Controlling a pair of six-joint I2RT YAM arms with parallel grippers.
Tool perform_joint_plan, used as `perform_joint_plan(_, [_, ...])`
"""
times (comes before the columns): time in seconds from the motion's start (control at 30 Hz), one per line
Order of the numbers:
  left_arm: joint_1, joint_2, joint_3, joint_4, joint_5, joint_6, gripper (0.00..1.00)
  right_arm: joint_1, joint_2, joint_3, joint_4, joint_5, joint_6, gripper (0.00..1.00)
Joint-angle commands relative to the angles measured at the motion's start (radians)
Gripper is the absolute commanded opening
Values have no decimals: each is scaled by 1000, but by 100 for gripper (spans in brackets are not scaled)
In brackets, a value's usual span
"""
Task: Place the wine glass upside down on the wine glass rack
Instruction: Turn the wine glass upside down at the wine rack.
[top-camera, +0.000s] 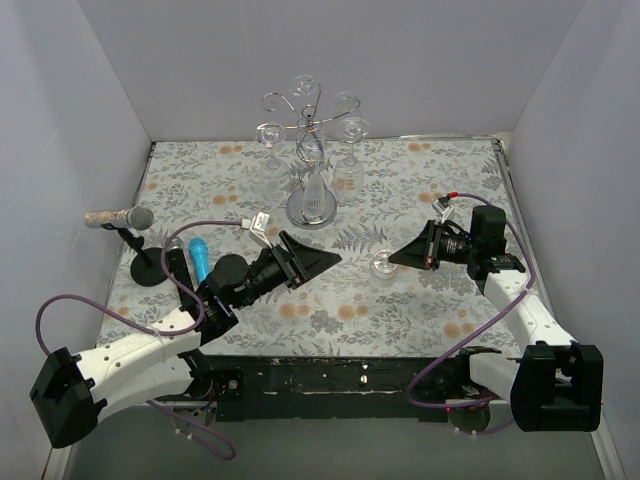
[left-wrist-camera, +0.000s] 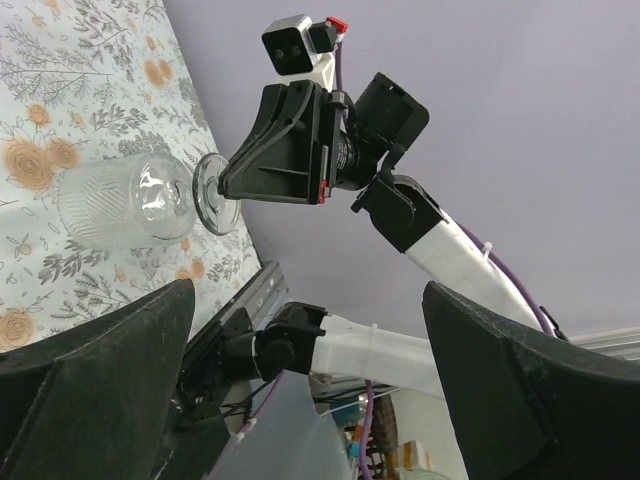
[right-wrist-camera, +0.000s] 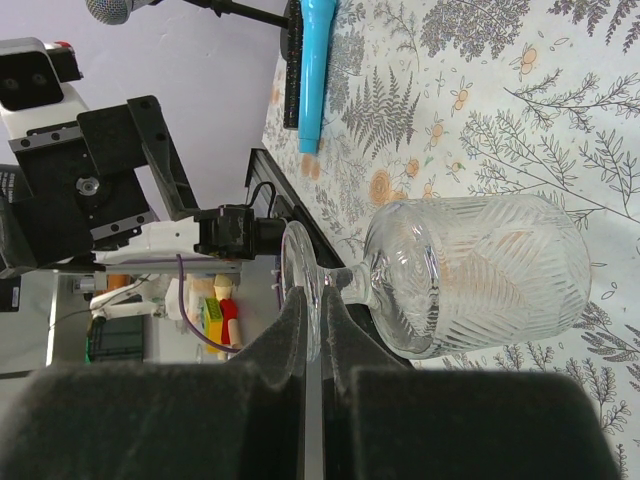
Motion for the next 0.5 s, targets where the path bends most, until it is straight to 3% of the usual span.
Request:
perform_joint_plan(0.0, [6, 19, -43, 92, 18, -76, 98, -3, -18, 53, 29, -36, -4, 1])
perform_joint_plan(0.47, [6, 119, -50, 190, 19, -111, 98, -3, -9, 50, 31, -39, -2, 1])
